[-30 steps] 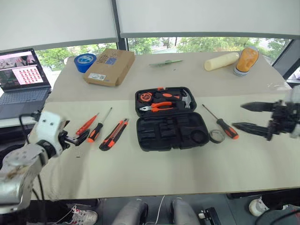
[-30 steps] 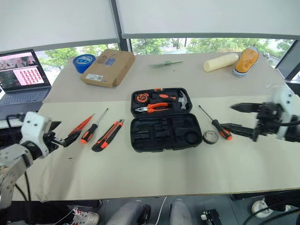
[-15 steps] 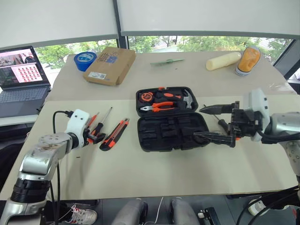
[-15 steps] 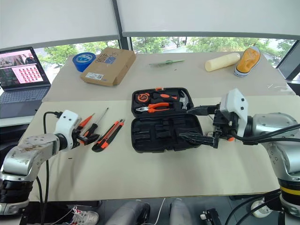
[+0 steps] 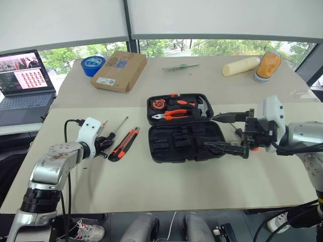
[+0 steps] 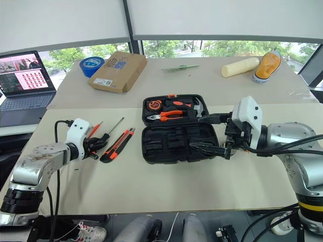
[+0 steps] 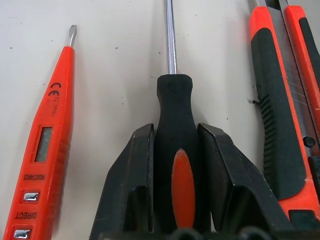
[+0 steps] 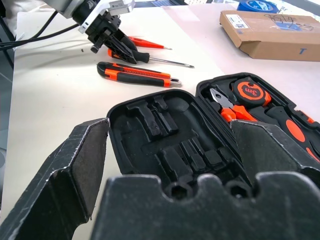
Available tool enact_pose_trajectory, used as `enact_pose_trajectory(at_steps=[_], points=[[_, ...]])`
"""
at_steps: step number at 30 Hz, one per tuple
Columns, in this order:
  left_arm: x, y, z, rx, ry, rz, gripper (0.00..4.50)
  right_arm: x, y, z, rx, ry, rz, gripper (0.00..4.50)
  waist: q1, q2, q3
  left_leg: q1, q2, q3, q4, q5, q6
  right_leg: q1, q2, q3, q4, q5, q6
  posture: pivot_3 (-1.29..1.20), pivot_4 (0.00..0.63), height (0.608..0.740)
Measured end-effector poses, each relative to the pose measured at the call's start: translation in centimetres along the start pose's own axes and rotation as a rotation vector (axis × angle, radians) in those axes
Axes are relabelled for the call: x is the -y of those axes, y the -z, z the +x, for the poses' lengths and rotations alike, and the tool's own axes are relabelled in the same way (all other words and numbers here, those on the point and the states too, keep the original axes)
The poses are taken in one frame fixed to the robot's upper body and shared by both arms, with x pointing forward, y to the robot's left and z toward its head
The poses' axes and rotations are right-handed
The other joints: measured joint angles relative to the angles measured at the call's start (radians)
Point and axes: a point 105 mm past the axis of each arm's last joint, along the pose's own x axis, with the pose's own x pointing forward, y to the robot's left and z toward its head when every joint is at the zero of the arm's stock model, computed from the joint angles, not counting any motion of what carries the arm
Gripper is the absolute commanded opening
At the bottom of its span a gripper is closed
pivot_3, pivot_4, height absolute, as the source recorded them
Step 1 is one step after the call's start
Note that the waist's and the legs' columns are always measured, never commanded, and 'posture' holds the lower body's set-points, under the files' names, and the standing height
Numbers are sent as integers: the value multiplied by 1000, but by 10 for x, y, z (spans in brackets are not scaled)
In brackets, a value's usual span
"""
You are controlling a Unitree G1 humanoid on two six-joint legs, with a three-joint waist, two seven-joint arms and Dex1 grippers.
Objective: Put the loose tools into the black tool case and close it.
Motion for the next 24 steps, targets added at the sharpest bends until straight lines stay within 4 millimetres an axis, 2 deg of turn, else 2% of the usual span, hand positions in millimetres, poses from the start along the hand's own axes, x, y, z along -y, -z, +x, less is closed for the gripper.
enact_pose_trajectory(at_steps=[2, 4, 6, 7, 9, 10, 12, 14, 16, 21, 24], points=[[2, -10, 1, 32, 29, -12, 874, 0, 3, -2, -10, 9, 15, 4500, 4, -2, 1, -1, 0, 0, 2, 0, 0, -1, 0, 0, 0, 0, 0, 0, 150, 735], [11, -40, -1, 138, 114, 36, 874, -1, 7, -7, -22, 24, 36, 4500, 10, -5, 3, -3, 0, -1, 4, 0, 0, -2, 0, -1, 0, 0, 0, 0, 150, 735], [32, -92, -19, 322, 256, 223, 874, -1, 13, -14, -43, 43, 52, 4500, 13, -7, 4, -8, 0, -1, 8, 0, 0, -5, 0, -3, -1, 2, 0, 0, 150, 735], [41, -109, -29, 381, 299, 315, 874, -2, 16, -17, -54, 48, 62, 4500, 12, -7, 4, -10, 0, -1, 9, 0, 0, -5, 0, -3, -1, 2, 1, 0, 150, 735], [61, -131, -39, 445, 388, 523, 874, -4, 26, -24, -83, 66, 93, 4500, 11, -4, 2, -9, -1, 0, 9, -1, 1, -4, -2, -3, -2, 3, 1, 0, 150, 735], [72, -132, -35, 444, 448, 626, 874, -4, 35, -30, -104, 87, 120, 4500, 13, -4, 2, -8, -2, 0, 9, -1, 1, -2, -2, -4, -2, 3, 1, 0, 150, 735], [87, -120, -20, 397, 543, 730, 874, -2, 46, -37, -131, 125, 152, 4500, 16, -3, 2, -8, -2, 0, 9, -1, 2, -2, -2, -3, -2, 3, 2, 0, 150, 735], [103, -99, 2, 323, 629, 794, 874, 4, 47, -44, -135, 170, 157, 4500, 14, -3, 2, -8, -1, 1, 10, -1, 2, -2, -2, -3, -1, 3, 1, 0, 150, 735], [117, -89, 21, 280, 679, 853, 874, 9, 46, -53, -136, 229, 149, 4500, 17, -4, 2, -9, 0, 0, 12, 0, 3, -3, -1, -3, -1, 3, 1, 0, 150, 735], [134, -99, 50, 255, 642, 926, 874, 10, 55, -68, -165, 323, 172, 4500, 19, -5, 3, -12, -1, 0, 16, 2, 12, -4, -1, -4, 0, 4, 2, 0, 150, 735], [149, -103, 56, 270, 654, 906, 874, 9, 58, -74, -167, 361, 185, 4500, 17, -5, 3, -13, -1, 1, 17, 2, 12, -4, -1, -3, -1, 5, 3, 0, 150, 735]])
